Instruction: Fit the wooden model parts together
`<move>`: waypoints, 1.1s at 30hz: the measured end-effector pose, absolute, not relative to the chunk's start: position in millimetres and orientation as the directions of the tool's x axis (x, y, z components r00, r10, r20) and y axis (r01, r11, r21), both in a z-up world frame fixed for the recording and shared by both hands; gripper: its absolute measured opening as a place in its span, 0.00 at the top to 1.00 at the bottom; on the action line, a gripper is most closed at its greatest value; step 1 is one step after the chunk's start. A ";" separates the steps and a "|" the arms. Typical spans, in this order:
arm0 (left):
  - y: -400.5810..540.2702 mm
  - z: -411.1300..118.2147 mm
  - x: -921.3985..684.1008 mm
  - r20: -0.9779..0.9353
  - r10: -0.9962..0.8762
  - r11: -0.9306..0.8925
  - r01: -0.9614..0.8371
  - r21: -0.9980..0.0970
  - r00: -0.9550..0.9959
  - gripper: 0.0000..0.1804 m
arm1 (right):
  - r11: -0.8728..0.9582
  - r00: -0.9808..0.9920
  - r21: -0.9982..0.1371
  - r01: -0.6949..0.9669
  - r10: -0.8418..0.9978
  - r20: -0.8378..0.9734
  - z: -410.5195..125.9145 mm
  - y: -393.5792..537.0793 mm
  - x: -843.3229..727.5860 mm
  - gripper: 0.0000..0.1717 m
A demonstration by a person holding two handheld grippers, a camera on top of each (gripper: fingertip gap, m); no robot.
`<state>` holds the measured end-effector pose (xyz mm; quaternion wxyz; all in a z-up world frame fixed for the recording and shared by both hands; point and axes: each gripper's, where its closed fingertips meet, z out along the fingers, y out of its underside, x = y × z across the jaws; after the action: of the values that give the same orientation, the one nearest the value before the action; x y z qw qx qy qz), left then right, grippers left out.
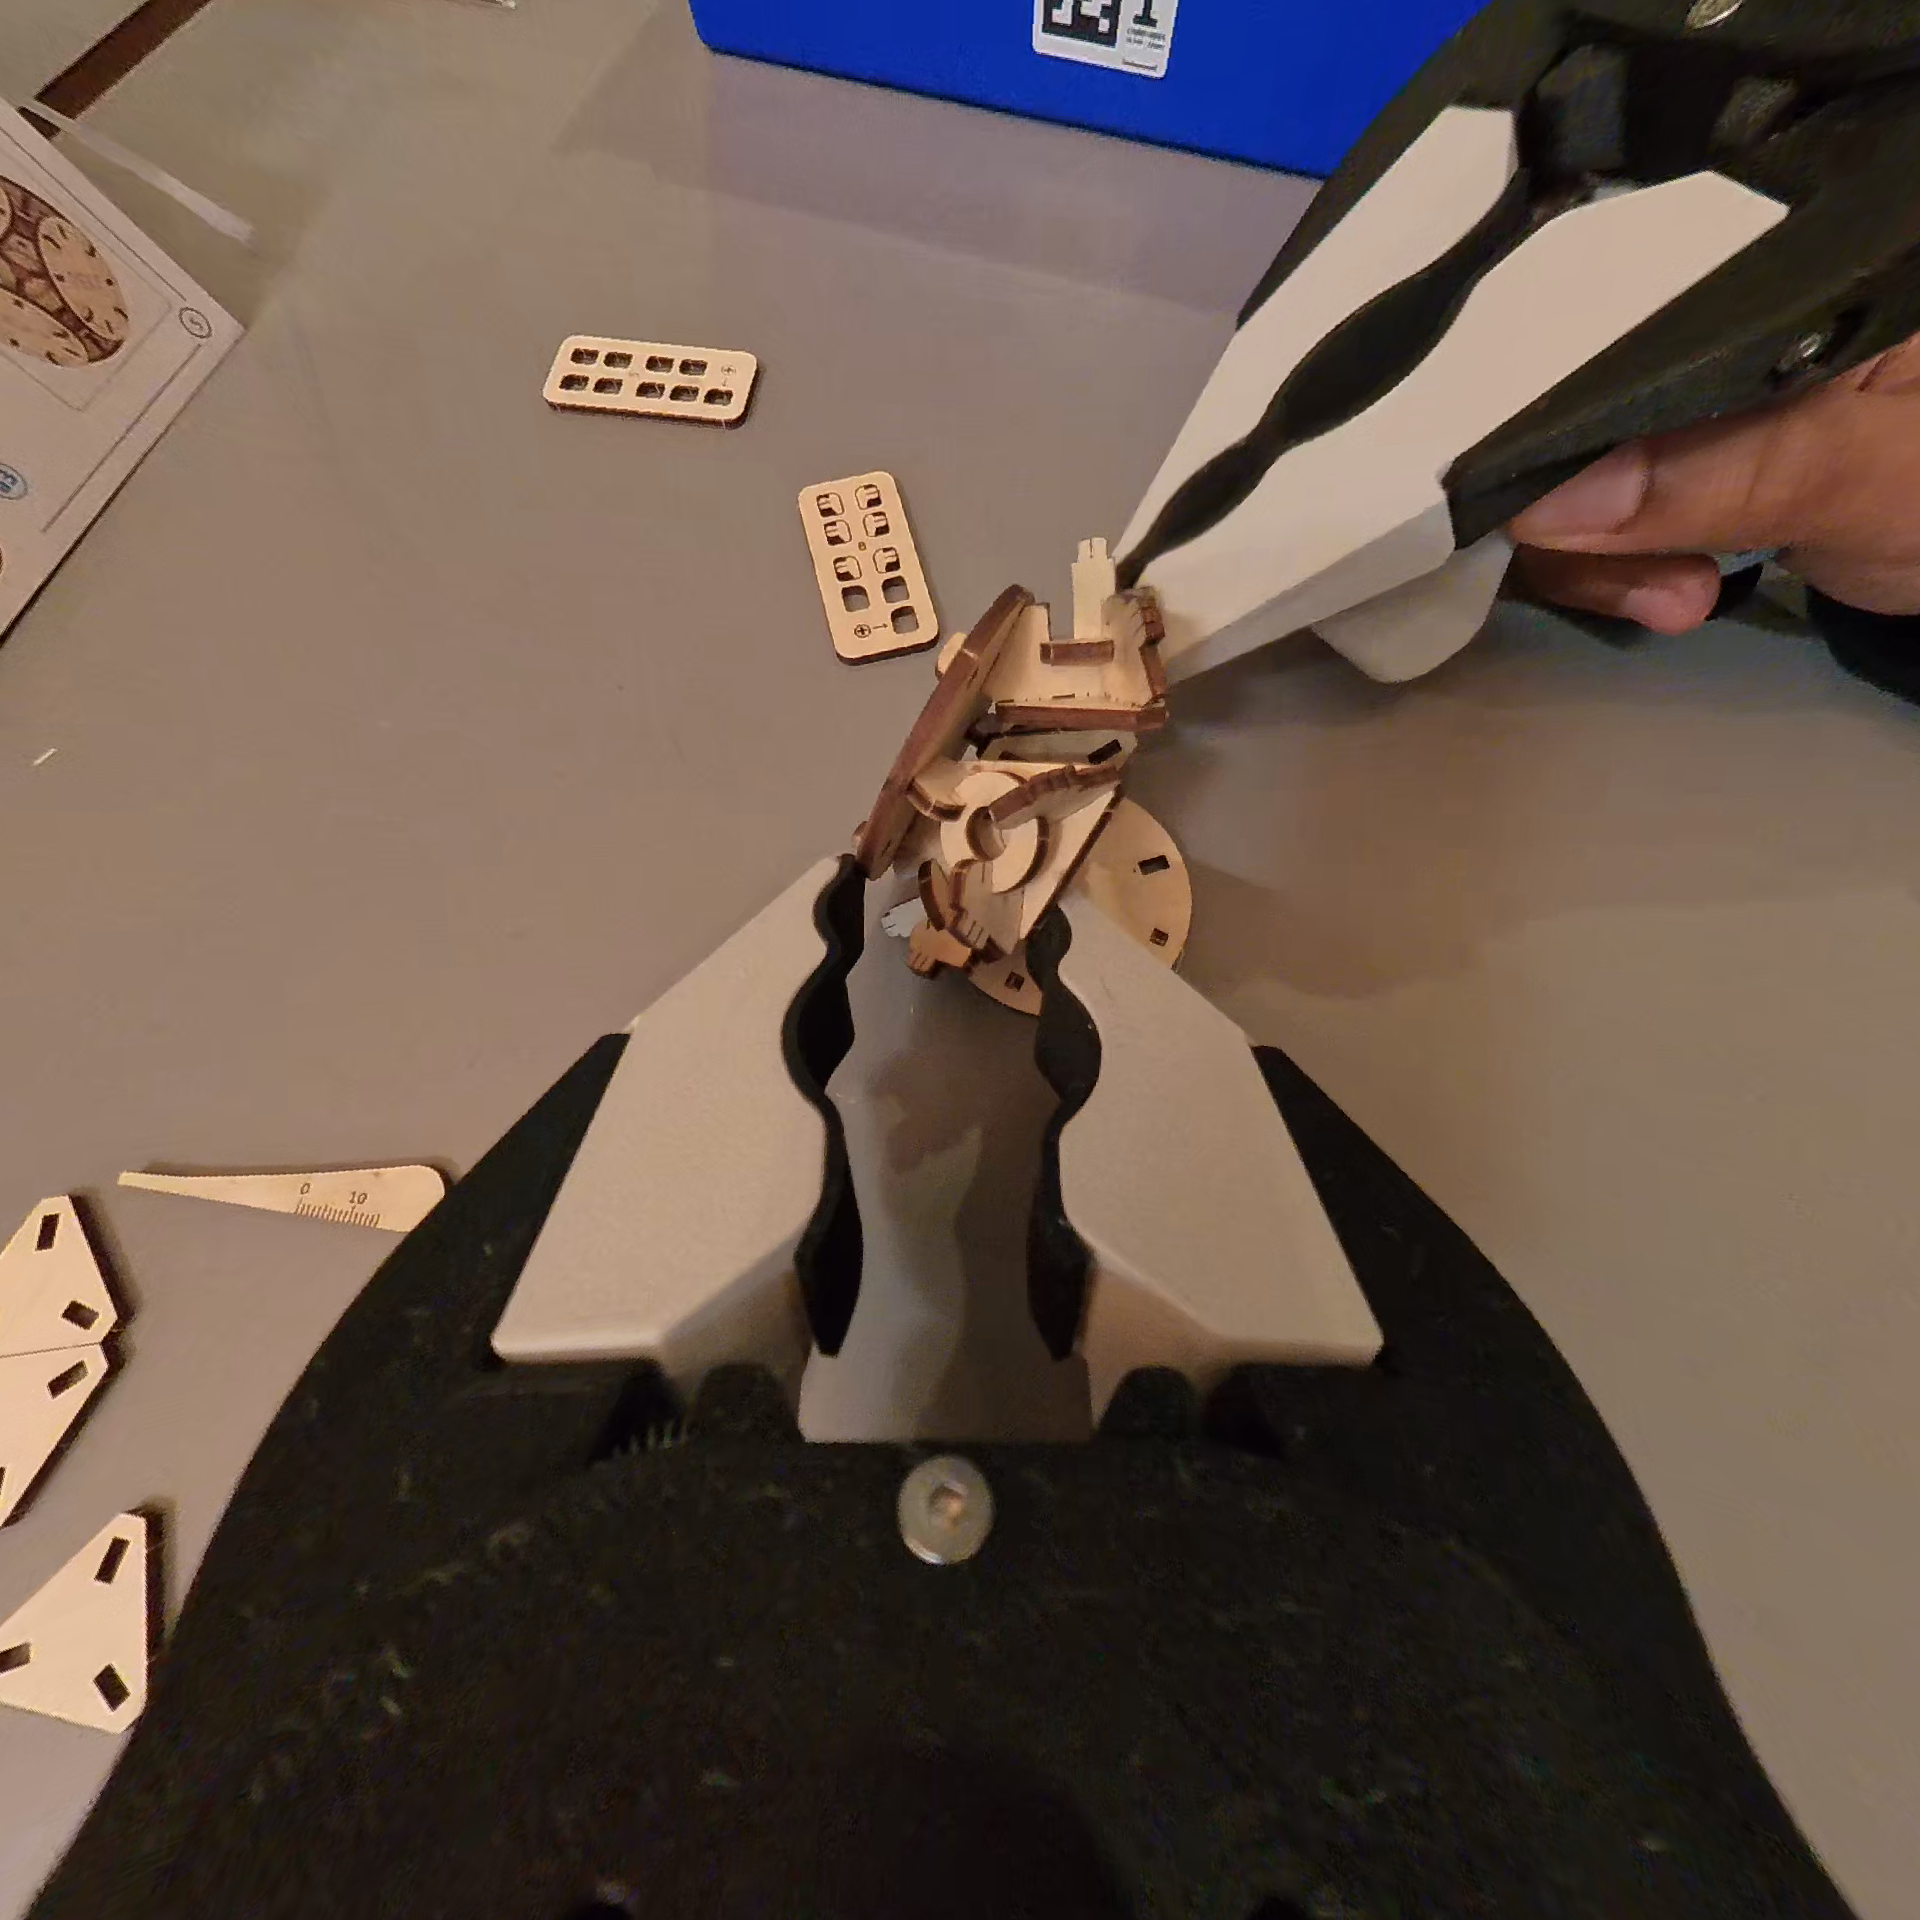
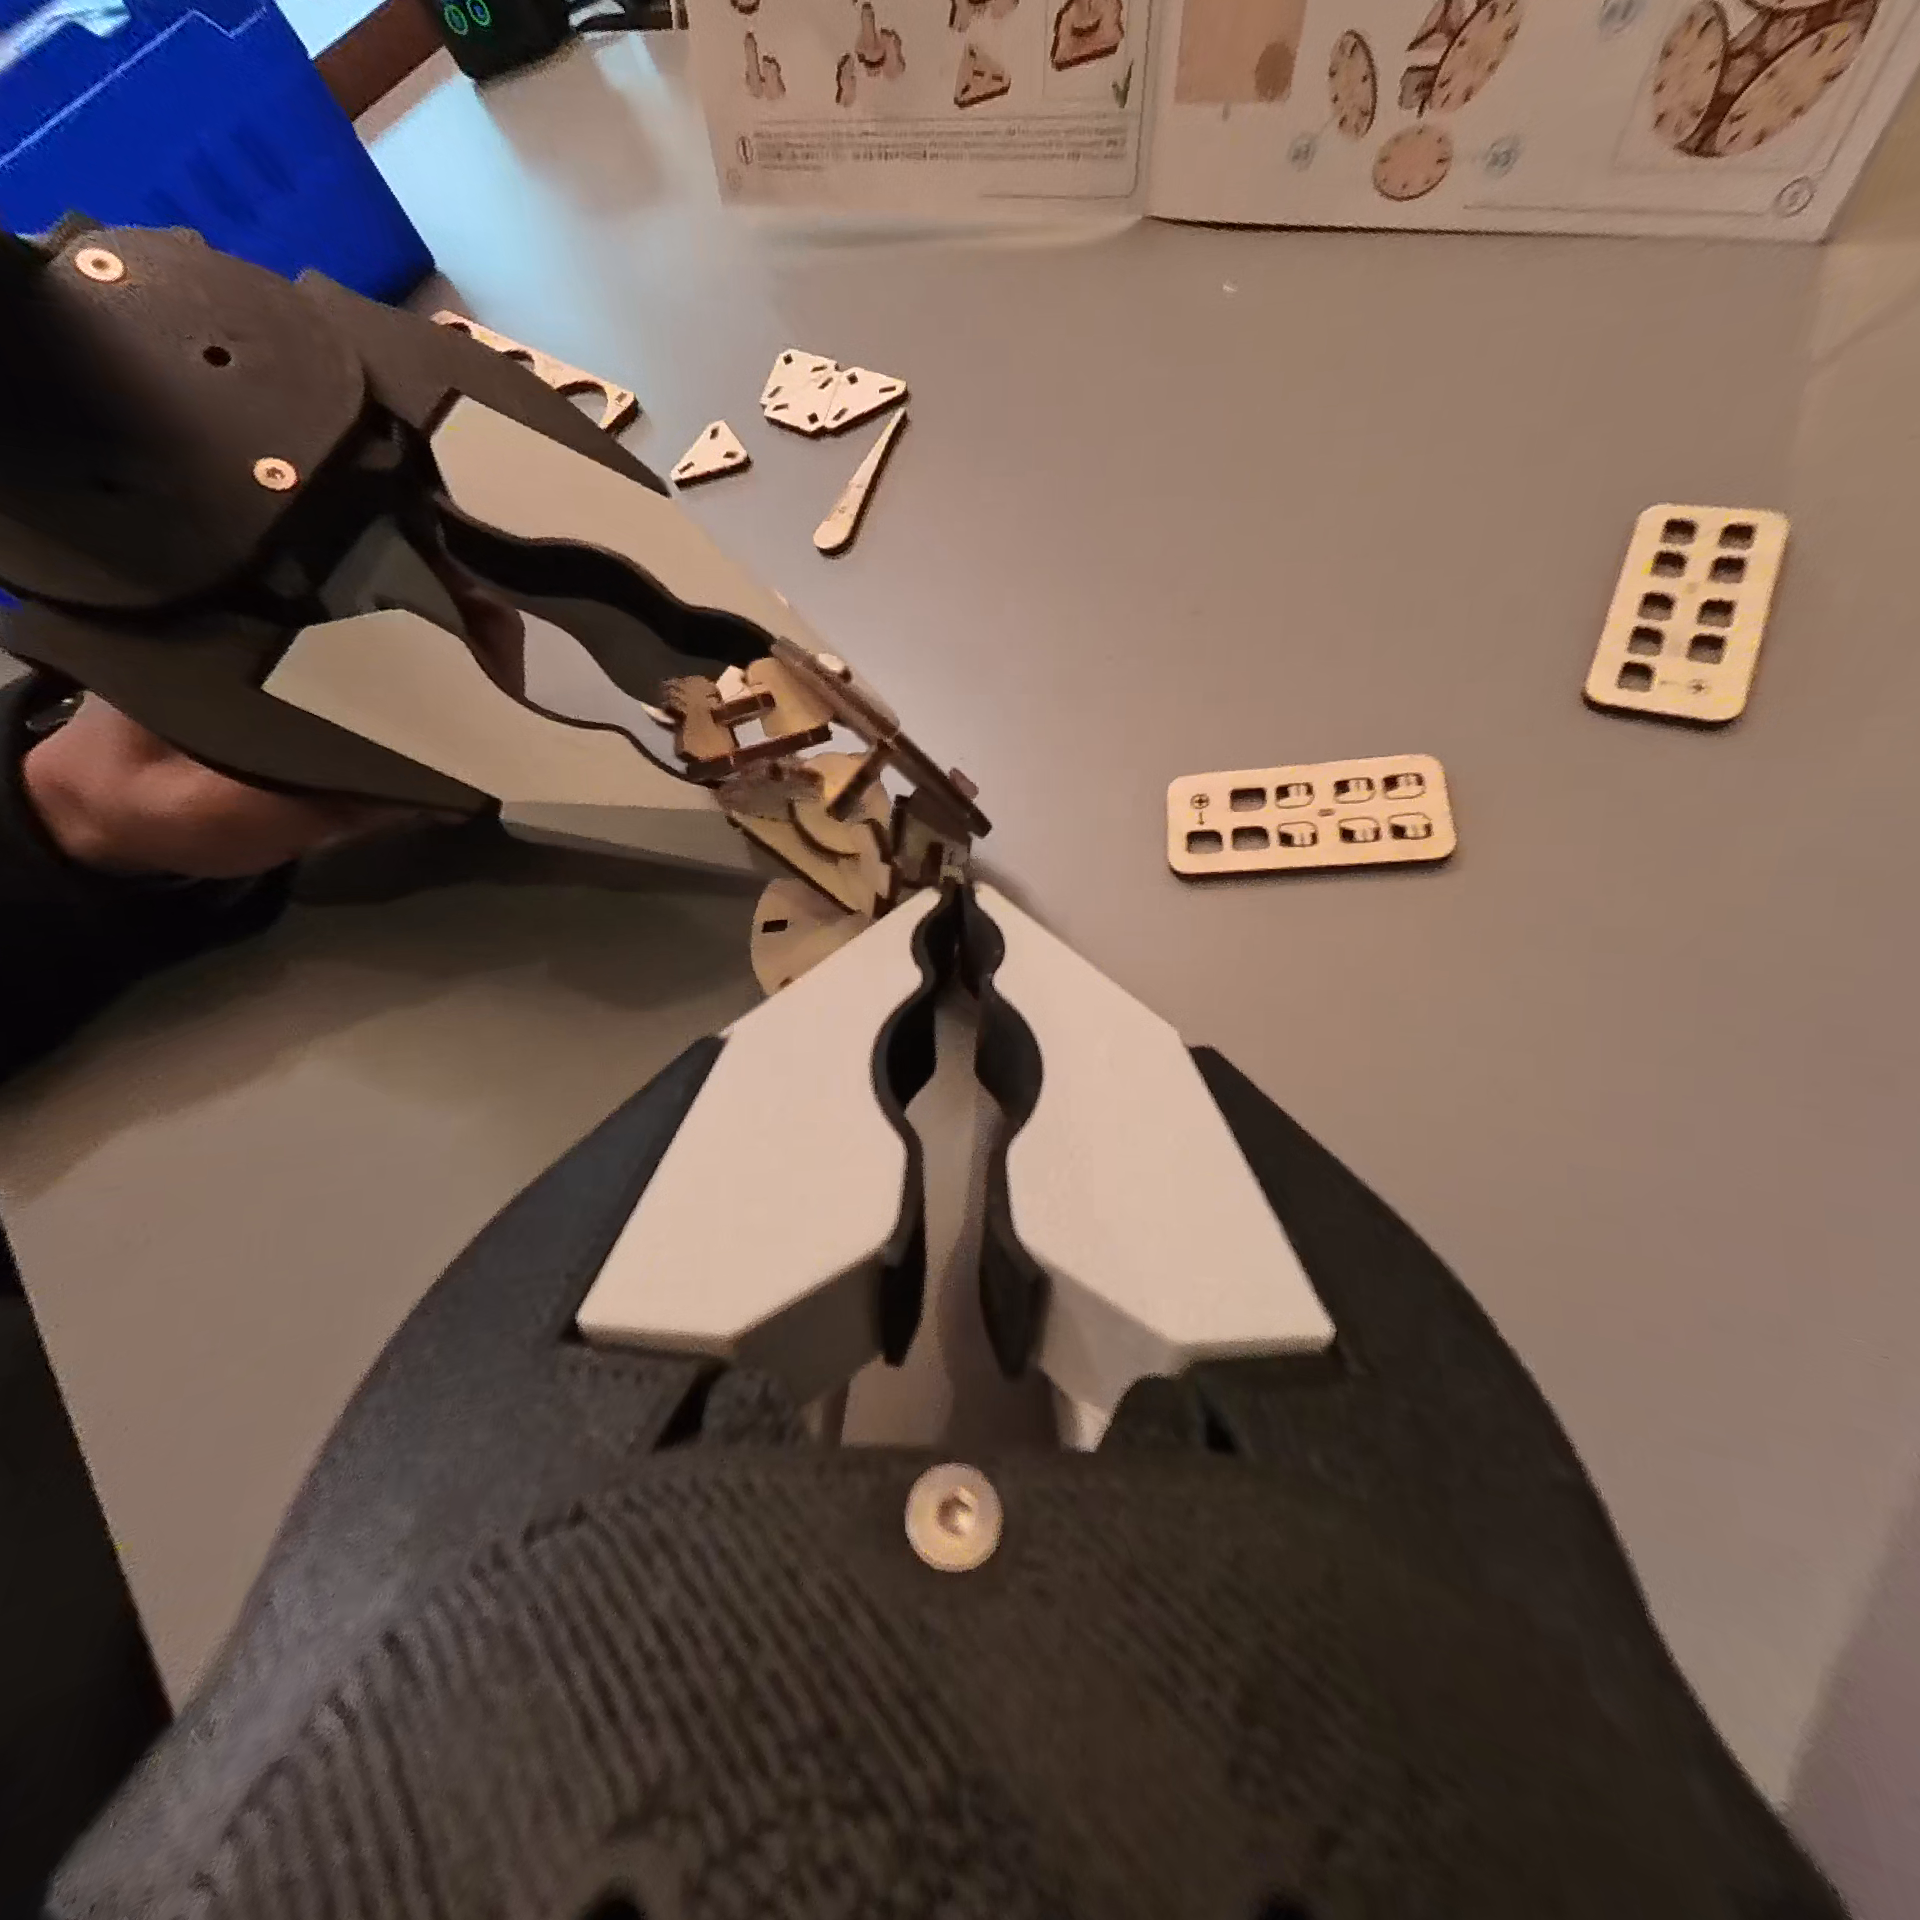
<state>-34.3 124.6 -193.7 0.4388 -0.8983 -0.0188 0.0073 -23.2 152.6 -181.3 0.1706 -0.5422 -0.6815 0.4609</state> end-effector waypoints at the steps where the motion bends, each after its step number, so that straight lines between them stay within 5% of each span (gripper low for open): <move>1: 124.6 -193.7 -34.3 0.003 0.040 -0.614 0.027 -0.789 0.999 0.85 | -0.013 -0.353 -0.821 0.571 0.899 -0.260 -179.2 153.4 -23.4 1.00; 33: 124.2 -194.2 -31.1 -0.016 0.021 -0.618 0.000 -0.786 1.000 0.84 | -0.023 -0.312 -0.806 0.592 0.915 -0.255 -181.1 162.8 -26.6 1.00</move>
<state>-31.1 124.2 -194.2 0.4368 -0.8995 -0.0057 0.0119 -26.6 162.8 -181.1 0.1807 -0.5578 -0.6753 0.4474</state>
